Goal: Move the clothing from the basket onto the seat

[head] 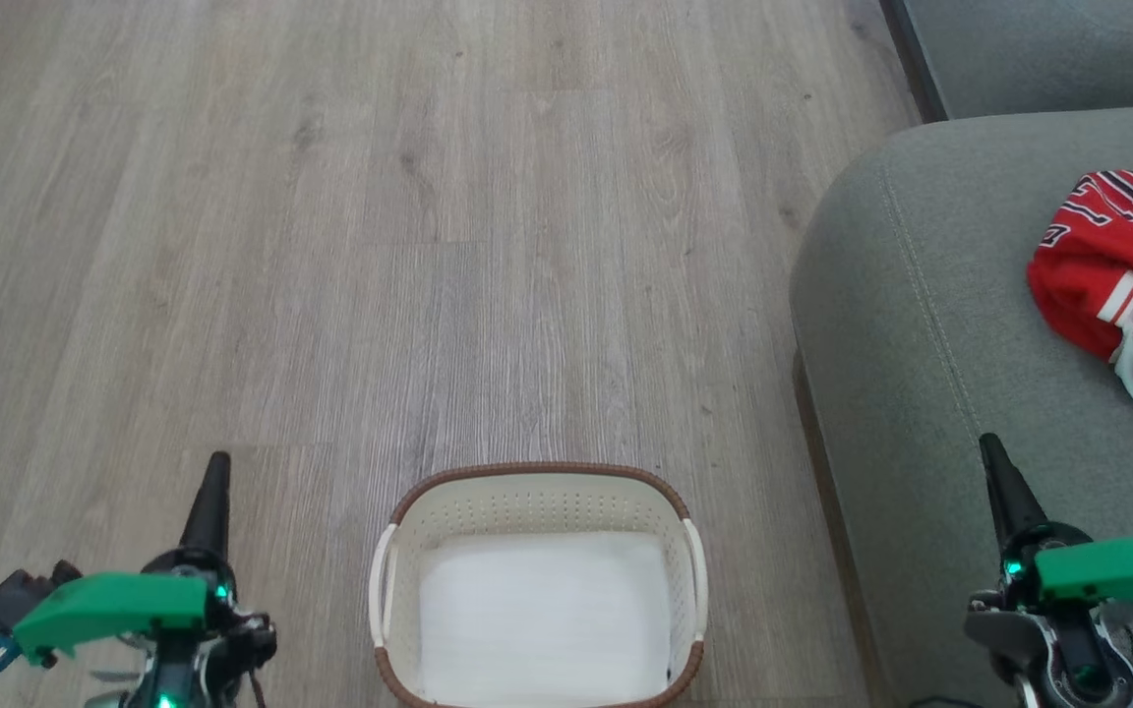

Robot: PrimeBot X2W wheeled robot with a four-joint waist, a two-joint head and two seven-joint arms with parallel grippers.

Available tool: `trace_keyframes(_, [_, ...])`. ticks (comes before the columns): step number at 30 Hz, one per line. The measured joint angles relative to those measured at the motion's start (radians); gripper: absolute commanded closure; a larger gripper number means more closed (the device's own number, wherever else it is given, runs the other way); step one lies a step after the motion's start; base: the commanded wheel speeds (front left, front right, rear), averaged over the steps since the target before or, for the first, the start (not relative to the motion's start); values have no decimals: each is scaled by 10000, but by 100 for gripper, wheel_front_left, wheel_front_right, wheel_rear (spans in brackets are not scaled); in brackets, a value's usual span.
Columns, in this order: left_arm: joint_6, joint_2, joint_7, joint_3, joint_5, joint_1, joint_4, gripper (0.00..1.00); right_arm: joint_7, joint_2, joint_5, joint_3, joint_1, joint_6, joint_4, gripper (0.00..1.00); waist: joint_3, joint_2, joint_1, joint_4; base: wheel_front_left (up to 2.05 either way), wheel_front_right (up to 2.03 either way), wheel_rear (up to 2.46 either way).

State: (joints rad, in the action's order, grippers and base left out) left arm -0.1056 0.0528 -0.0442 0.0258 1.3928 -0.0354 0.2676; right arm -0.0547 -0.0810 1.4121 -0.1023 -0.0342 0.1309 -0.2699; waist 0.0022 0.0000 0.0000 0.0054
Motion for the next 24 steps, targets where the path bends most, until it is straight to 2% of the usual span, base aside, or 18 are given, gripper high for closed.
trace_keyframes(19, [-182, -19, -550, 433, 2150, -175, 42, 100, -543, 293, 1843, -280, -193, 0, -69, 100, 10, 0, 0, -54, 0, 0, 0])
trace_keyframes(24, [-184, -29, -596, 460, 2207, -228, 42, 100, -554, 322, 1904, -291, -194, 0, -75, 100, 9, 0, 0, -54, 0, 0, 0])
